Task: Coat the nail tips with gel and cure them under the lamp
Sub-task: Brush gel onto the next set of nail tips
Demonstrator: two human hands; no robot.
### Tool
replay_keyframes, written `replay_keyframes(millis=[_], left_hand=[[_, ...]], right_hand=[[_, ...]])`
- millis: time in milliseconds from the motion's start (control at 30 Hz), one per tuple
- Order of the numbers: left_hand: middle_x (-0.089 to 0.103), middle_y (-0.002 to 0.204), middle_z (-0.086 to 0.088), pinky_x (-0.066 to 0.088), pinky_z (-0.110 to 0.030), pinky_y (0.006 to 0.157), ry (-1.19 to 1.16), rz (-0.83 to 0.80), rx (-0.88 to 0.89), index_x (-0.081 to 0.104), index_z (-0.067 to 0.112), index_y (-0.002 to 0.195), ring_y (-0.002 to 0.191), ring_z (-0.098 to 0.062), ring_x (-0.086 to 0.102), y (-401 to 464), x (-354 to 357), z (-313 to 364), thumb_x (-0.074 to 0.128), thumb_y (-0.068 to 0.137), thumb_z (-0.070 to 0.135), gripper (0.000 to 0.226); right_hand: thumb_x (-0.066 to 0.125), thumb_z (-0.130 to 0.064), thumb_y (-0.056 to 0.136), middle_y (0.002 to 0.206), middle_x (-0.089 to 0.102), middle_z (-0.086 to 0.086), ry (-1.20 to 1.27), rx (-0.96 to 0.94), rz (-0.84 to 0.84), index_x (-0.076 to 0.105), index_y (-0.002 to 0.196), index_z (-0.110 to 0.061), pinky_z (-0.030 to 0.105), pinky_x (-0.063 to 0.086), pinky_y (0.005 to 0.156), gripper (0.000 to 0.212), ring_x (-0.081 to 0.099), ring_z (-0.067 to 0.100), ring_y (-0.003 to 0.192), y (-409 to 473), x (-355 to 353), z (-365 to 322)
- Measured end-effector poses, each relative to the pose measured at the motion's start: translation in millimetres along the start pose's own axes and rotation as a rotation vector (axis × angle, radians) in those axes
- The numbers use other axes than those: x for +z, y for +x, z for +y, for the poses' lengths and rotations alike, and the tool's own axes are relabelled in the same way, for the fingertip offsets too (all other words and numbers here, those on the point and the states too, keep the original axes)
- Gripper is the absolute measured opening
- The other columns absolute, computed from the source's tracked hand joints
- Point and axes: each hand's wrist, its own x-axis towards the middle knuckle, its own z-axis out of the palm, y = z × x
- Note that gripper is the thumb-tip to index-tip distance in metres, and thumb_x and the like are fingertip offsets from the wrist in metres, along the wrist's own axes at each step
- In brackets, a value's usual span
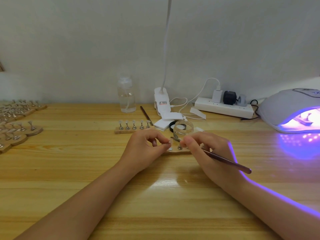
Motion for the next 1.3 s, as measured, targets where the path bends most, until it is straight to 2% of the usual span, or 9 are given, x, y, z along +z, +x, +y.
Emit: replay_keyframes(millis=[133, 233, 367, 467, 633, 767, 933, 1033, 1300], left_hand=[[0.058, 0.057, 0.027, 0.034, -0.002, 0.063, -0.003, -0.005, -0.001, 0.067, 0.026, 0.064, 0.058, 0.0, 0.048, 0.2, 0.1, -0.1, 0.076, 0.07, 0.008, 0.02], [0.058, 0.056, 0.027, 0.032, 0.0, 0.064, 0.014, -0.006, 0.0, 0.067, 0.027, 0.064, 0.058, 0.0, 0.048, 0.7, 0.5, -0.8, 0.077, 0.069, 0.011, 0.019], [0.057, 0.056, 0.028, 0.033, -0.001, 0.063, 0.002, 0.0, -0.001, 0.065, 0.029, 0.062, 0.057, 0.001, 0.048, 0.2, 1.1, -1.0, 0.077, 0.068, 0.009, 0.024], [0.058, 0.056, 0.026, 0.033, -0.001, 0.064, 0.002, -0.001, 0.002, 0.065, 0.029, 0.062, 0.058, 0.0, 0.048, 0.3, 0.8, -1.1, 0.077, 0.068, 0.009, 0.024], [0.06, 0.062, 0.014, 0.037, -0.005, 0.065, -0.006, -0.01, 0.004, 0.066, 0.027, 0.063, 0.057, -0.001, 0.047, 0.9, 1.4, -1.0, 0.078, 0.067, 0.009, 0.022], [0.059, 0.058, 0.019, 0.037, -0.004, 0.065, -0.005, -0.012, 0.007, 0.065, 0.03, 0.062, 0.057, -0.002, 0.048, 1.1, 1.1, -2.2, 0.078, 0.067, 0.008, 0.026], [0.059, 0.058, 0.021, 0.036, -0.005, 0.067, -0.011, -0.016, 0.005, 0.064, 0.031, 0.061, 0.057, -0.001, 0.048, 0.3, 1.5, -2.3, 0.079, 0.066, 0.008, 0.027], [0.06, 0.062, 0.017, 0.037, -0.007, 0.067, -0.016, -0.015, -0.002, 0.065, 0.031, 0.061, 0.057, -0.001, 0.047, 0.6, 1.5, -3.1, 0.079, 0.066, 0.009, 0.027], [0.063, 0.068, 0.007, 0.037, -0.01, 0.068, -0.021, -0.03, -0.031, 0.067, 0.025, 0.064, 0.057, -0.002, 0.046, 1.0, 1.7, -2.0, 0.078, 0.067, 0.01, 0.019]], right_hand=[[0.04, -0.044, 0.087, 0.062, 0.066, -0.01, 0.14, 0.048, 0.019, 0.066, 0.066, -0.031, 0.03, 0.052, 0.066, 0.036, 0.064, 0.006, 0.066, -1.8, 1.3, -0.4], [0.036, -0.041, 0.089, 0.07, 0.067, -0.013, 0.057, -0.002, 0.036, 0.066, 0.074, -0.029, 0.028, 0.049, 0.068, 0.036, 0.063, 0.005, 0.073, 0.5, 1.0, -1.1], [0.037, -0.049, 0.086, 0.065, 0.067, -0.009, 0.147, 0.095, -0.003, 0.066, 0.065, -0.032, 0.025, 0.05, 0.065, 0.04, 0.064, 0.005, 0.066, -2.0, 1.2, -1.8], [0.035, -0.041, 0.09, 0.066, 0.065, -0.015, 0.062, 0.003, 0.03, 0.067, 0.071, -0.028, 0.021, 0.046, 0.064, 0.039, 0.061, 0.005, 0.068, -0.8, 0.8, -1.6], [0.038, -0.047, 0.086, 0.062, 0.066, -0.009, 0.154, 0.079, 0.0, 0.069, 0.066, -0.026, 0.025, 0.05, 0.063, 0.043, 0.063, 0.006, 0.064, -2.0, 2.2, 0.2], [0.036, -0.042, 0.089, 0.066, 0.063, -0.018, 0.059, 0.015, 0.028, 0.068, 0.072, -0.026, 0.012, 0.043, 0.063, 0.039, 0.06, -0.001, 0.068, -1.0, 1.1, -0.2], [0.037, -0.046, 0.086, 0.058, 0.064, -0.008, 0.132, 0.065, 0.023, 0.067, 0.062, -0.024, 0.019, 0.047, 0.061, 0.045, 0.061, 0.004, 0.062, -3.6, 1.9, 1.4], [0.036, -0.041, 0.089, 0.065, 0.064, -0.014, 0.046, 0.002, 0.045, 0.069, 0.07, -0.019, 0.021, 0.046, 0.063, 0.044, 0.061, 0.005, 0.067, -1.3, 1.3, 0.8], [0.037, -0.041, 0.089, 0.069, 0.066, -0.012, 0.037, 0.0, 0.048, 0.071, 0.073, -0.02, 0.029, 0.048, 0.065, 0.043, 0.062, 0.006, 0.07, -0.3, 2.0, 0.9]])
